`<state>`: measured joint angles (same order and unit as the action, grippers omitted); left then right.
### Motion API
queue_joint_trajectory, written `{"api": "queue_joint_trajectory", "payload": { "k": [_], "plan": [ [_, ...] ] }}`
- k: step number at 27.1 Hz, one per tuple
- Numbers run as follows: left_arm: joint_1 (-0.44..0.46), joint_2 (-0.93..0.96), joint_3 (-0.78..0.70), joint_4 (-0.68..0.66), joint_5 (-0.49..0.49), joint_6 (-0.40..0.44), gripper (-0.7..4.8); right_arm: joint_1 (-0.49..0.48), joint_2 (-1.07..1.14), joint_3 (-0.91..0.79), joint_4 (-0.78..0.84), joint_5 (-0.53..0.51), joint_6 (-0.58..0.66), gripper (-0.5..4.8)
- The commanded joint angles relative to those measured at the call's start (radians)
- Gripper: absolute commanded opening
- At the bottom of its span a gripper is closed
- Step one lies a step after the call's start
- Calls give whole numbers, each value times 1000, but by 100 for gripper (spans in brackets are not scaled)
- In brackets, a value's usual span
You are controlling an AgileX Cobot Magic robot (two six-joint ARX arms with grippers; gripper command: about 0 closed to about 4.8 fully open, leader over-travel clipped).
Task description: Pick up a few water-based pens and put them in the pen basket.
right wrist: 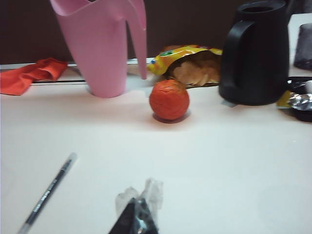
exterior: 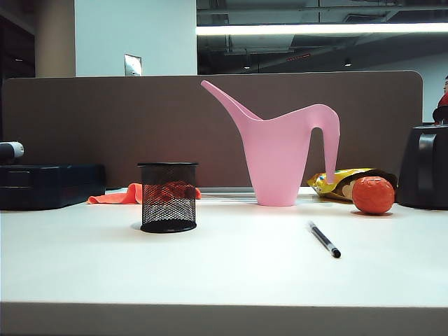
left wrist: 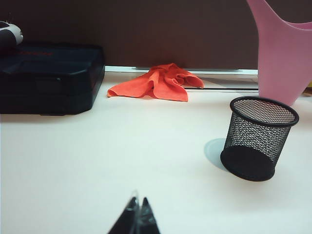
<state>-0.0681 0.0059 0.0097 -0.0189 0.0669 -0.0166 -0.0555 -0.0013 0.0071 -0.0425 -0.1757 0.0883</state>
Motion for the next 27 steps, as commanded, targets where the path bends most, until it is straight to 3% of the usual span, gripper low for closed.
{"api": "queue_joint_trajectory", "payload": {
  "k": [1,12,23,27],
  "plan": [
    [0,0,2,12,3,4,-4,2,-1,29,13,-25,21,-3],
    [0,0,2,5,153,5,-4,2,99,263,-153,0,31,-3],
    [0,0,2,-10,362,5,-5,9,497,486,-224,-195,79,-1],
    [0,0,3,-29,423,5,-5,65,629,559,-221,-209,79,1]
  ]
}}
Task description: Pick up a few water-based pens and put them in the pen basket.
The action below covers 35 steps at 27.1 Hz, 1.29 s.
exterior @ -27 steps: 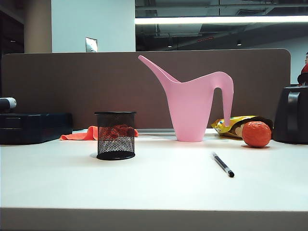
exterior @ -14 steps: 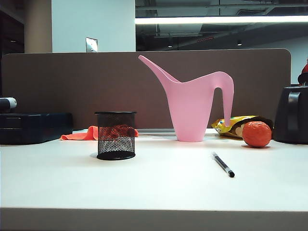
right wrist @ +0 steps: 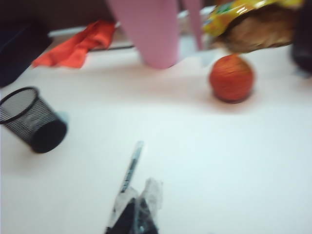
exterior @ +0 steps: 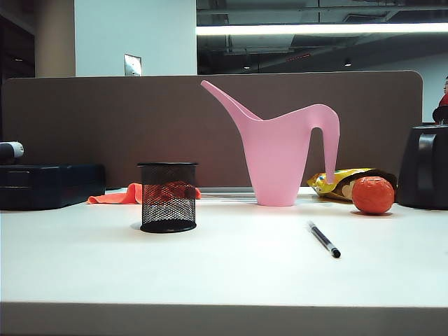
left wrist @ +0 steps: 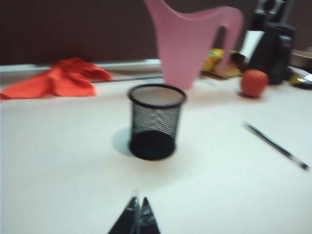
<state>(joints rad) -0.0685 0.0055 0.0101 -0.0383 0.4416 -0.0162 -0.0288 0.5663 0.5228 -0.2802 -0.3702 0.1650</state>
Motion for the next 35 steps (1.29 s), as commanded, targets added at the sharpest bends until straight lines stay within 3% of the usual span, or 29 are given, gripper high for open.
{"api": "queue_joint_trajectory", "payload": {
  "k": [1,3,4,5,11,14,33,35],
  "plan": [
    [0,1,2,-13,64,4,-5,58,89,56,19,-13,2,11],
    [0,1,2,-14,87,4,-5,104,148,81,26,-12,2,118],
    [0,1,2,-14,101,4,-5,148,205,100,39,0,2,213],
    [0,1,2,-14,105,4,-5,177,239,107,50,8,2,234],
    [0,1,2,-15,105,4,-5,322,403,113,161,124,2,241],
    [0,1,2,-21,105,4,-5,383,519,115,234,194,3,289],
    [0,1,2,-60,105,4,-5,400,1023,323,254,198,2,288],
    [0,1,2,-60,105,4,-5,407,1042,324,248,253,2,288]
  ]
}}
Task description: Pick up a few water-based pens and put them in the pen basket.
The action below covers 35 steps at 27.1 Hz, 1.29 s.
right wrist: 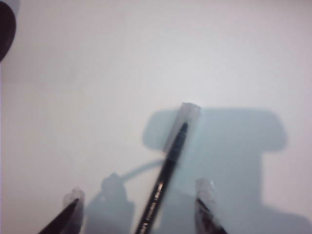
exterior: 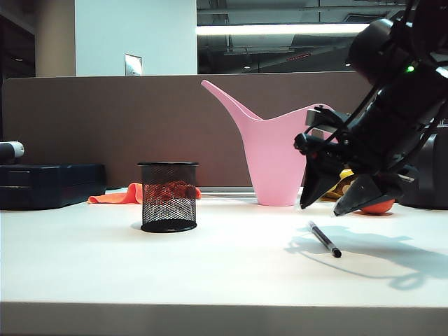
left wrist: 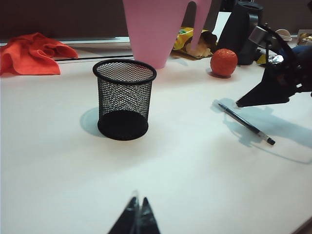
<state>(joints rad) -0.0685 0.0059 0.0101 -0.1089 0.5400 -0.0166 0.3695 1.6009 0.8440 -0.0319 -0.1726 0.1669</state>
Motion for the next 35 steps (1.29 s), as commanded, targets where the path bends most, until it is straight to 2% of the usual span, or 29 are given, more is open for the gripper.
{"api": "queue_joint_trajectory", "payload": {
  "k": [1,17,19,23,25,27,35],
  "plan": [
    [0,0,2,11,6,4,-5,14,8,3,-8,74,0,288],
    [0,0,2,10,6,5,-4,41,90,14,-16,89,-3,282],
    [1,0,2,10,6,5,-4,48,96,13,-21,93,-3,254],
    [1,0,2,10,4,5,-5,53,103,13,-48,93,-3,166],
    [1,0,2,10,3,5,-4,56,104,13,-66,97,-4,102],
    [1,0,2,10,3,5,-5,58,104,13,-69,97,-10,-2],
    [1,1,2,10,3,5,-4,59,101,13,-40,99,-10,-9]
  ]
}}
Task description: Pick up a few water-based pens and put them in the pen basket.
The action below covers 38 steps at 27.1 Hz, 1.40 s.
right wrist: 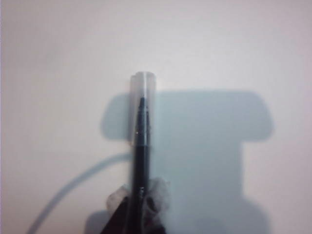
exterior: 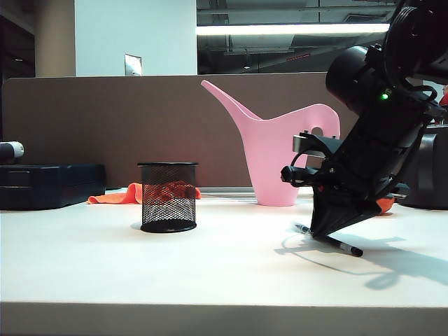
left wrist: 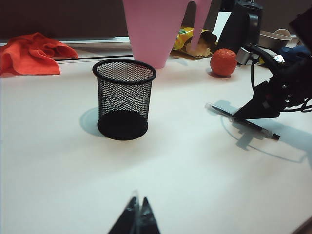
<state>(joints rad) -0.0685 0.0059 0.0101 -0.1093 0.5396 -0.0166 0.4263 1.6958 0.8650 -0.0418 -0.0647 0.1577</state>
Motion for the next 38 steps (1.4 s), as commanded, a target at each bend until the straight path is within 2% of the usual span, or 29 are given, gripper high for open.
{"api": "queue_joint_trajectory", "payload": {
  "k": [1,14,17,23,29,38],
  "plan": [
    [1,1,2,10,3,5,-4,2,1,-6,-12,-30,-1,-9],
    [1,1,2,10,3,5,-5,5,-50,174,23,-224,-1,-9],
    [1,1,2,10,3,5,-4,6,-50,186,177,-318,0,-9],
    [1,1,2,10,3,5,-5,20,-49,186,419,-343,10,-9],
    [0,0,2,4,3,4,-4,20,-3,186,690,-432,58,-9],
    [1,0,2,-18,3,5,-4,52,137,200,1009,-435,162,-9]
  ]
}}
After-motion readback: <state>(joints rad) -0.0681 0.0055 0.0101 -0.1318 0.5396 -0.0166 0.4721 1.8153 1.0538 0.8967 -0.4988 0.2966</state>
